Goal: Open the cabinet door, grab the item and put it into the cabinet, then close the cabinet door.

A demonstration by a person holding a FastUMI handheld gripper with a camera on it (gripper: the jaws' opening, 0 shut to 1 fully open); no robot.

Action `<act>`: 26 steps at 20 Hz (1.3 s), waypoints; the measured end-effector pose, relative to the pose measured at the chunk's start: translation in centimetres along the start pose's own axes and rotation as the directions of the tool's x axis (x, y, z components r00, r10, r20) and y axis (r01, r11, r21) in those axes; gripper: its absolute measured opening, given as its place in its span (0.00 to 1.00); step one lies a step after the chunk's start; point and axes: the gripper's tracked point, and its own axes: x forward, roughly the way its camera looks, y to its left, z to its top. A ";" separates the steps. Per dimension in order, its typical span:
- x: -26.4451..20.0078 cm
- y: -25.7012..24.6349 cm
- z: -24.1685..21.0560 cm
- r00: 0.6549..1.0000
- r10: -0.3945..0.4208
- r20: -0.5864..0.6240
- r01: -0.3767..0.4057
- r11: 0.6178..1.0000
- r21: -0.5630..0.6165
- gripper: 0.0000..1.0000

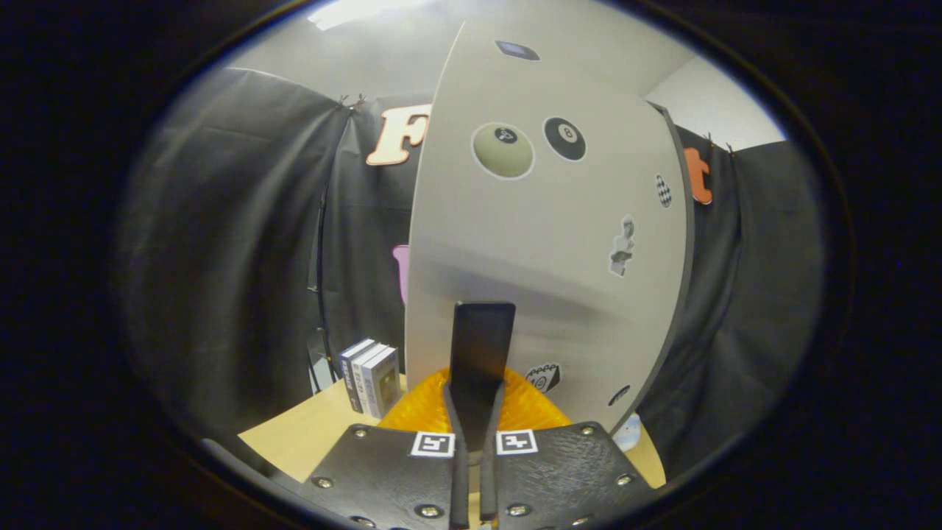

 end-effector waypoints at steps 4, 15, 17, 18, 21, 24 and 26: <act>-1.9 -1.3 -0.2 1.000 -0.019 -0.008 0.019 1.000 0.013 0.07; -6.6 -5.4 -0.9 0.993 -0.114 -0.028 0.115 0.993 0.036 0.06; -7.1 -6.1 -1.0 0.991 -0.132 -0.030 0.133 0.991 0.033 0.06; -7.4 -6.4 -1.0 0.990 -0.138 -0.032 0.139 0.990 0.036 0.06; -8.7 -7.9 -1.2 0.985 -0.165 -0.039 0.167 0.985 0.041 0.06; -10.1 -9.6 -1.4 0.976 -0.214 -0.042 0.216 0.975 0.046 0.05; -10.8 -10.7 -1.7 0.969 -0.245 -0.045 0.247 0.968 0.051 0.05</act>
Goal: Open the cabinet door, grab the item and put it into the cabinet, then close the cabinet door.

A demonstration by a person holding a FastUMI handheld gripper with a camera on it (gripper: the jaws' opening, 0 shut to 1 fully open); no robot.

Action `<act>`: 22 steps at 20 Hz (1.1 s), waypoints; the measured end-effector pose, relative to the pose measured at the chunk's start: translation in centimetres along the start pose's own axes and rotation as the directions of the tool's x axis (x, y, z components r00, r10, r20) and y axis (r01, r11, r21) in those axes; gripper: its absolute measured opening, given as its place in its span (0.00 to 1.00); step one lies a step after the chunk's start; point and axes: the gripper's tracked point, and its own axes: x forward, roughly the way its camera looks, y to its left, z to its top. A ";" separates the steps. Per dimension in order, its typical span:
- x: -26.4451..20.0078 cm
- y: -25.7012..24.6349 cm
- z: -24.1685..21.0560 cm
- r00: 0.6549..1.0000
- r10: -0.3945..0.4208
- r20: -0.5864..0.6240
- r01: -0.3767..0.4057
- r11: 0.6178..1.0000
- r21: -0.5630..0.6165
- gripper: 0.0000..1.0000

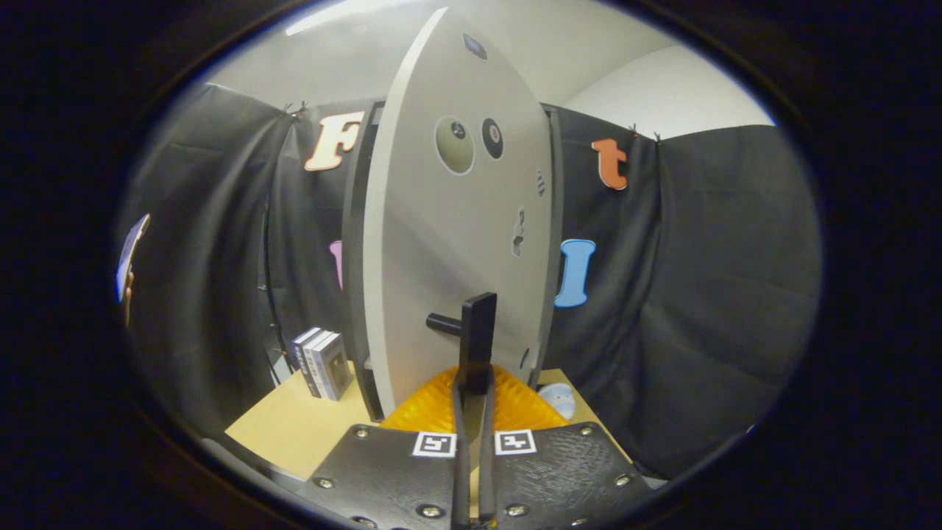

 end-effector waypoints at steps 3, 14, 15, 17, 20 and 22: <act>-0.7 -1.8 -0.2 0.999 -0.045 -0.003 0.045 0.999 0.000 0.05; -2.1 -7.7 -1.4 0.991 -0.133 -0.018 0.132 0.991 -0.016 0.04; -2.3 -8.4 -1.5 0.988 -0.155 -0.023 0.154 0.988 -0.019 0.04; -3.0 -9.9 -2.1 0.979 -0.202 -0.039 0.202 0.979 -0.015 0.04; -4.3 -12.4 -2.9 0.959 -0.278 -0.057 0.276 0.960 -0.040 0.03; -5.1 -14.2 -3.3 0.940 -0.336 -0.062 0.333 0.942 -0.051 0.04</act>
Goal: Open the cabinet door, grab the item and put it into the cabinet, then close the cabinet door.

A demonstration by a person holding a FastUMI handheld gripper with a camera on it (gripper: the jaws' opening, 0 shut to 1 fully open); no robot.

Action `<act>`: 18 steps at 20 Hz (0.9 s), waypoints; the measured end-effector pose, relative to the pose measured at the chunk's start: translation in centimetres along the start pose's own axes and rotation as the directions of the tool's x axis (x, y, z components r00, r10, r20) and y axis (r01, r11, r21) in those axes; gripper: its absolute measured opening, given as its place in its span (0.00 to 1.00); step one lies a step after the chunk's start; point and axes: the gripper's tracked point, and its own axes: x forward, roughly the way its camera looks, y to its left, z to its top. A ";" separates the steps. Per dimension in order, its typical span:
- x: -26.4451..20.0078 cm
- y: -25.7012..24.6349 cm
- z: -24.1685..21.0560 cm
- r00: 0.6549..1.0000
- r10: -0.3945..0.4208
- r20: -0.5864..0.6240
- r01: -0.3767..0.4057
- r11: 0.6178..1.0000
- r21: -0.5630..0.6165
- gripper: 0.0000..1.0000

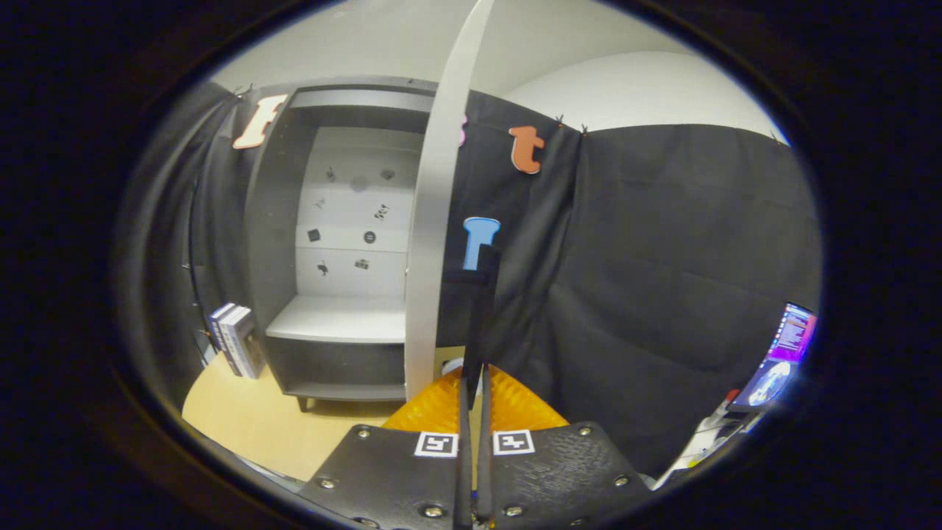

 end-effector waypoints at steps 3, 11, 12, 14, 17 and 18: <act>-0.6 -2.2 -0.1 0.997 -0.076 0.000 0.076 0.997 0.010 0.03; -1.9 1.0 -0.8 1.000 -0.023 0.003 0.023 0.999 0.031 0.03; -1.8 2.2 -1.1 1.000 0.004 -0.004 -0.004 0.999 0.032 0.03; -1.2 4.4 -1.6 0.998 0.052 -0.018 -0.052 0.998 0.037 0.03; -0.1 7.0 -2.7 0.992 0.118 -0.046 -0.116 0.992 0.043 0.03; 0.3 7.8 -3.1 0.989 0.139 -0.059 -0.136 0.990 0.041 0.03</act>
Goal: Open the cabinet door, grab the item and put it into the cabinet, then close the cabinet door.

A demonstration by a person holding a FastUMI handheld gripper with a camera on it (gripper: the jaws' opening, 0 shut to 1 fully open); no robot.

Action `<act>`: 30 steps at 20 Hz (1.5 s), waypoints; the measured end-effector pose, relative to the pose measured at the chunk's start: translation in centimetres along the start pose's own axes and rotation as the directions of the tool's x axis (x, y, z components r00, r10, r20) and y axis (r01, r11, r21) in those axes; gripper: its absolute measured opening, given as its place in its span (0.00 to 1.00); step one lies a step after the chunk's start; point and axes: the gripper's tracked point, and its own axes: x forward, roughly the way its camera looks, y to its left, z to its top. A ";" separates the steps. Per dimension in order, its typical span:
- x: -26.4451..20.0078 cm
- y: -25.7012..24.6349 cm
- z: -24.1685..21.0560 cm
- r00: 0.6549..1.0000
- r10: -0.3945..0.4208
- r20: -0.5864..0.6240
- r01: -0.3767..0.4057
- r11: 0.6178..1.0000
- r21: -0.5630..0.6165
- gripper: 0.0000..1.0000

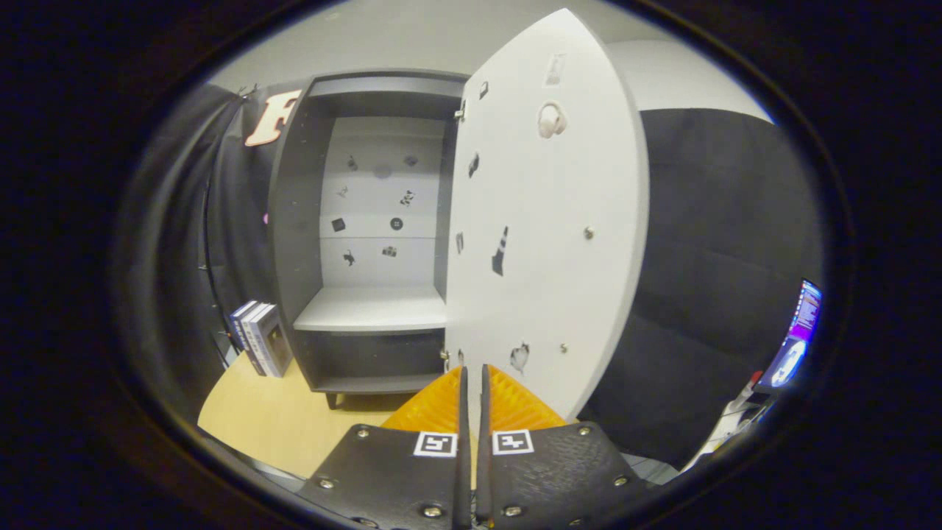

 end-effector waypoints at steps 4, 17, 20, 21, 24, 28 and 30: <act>2.3 3.1 -2.1 0.996 0.065 -0.061 -0.068 0.997 -0.038 0.03; 7.1 10.9 -11.0 0.921 0.269 -0.282 -0.303 0.949 -0.084 0.35; 8.0 12.2 -13.8 0.887 0.298 -0.352 -0.349 0.932 -0.093 0.66; 8.2 12.7 -15.2 0.873 0.303 -0.382 -0.365 0.925 -0.102 0.72; 9.1 13.9 -19.0 0.832 0.310 -0.459 -0.400 0.909 -0.112 0.79; 10.2 15.1 -25.0 0.771 0.317 -0.552 -0.441 0.891 -0.104 0.79; 10.6 15.3 -27.9 0.741 0.312 -0.595 -0.453 0.886 -0.100 0.79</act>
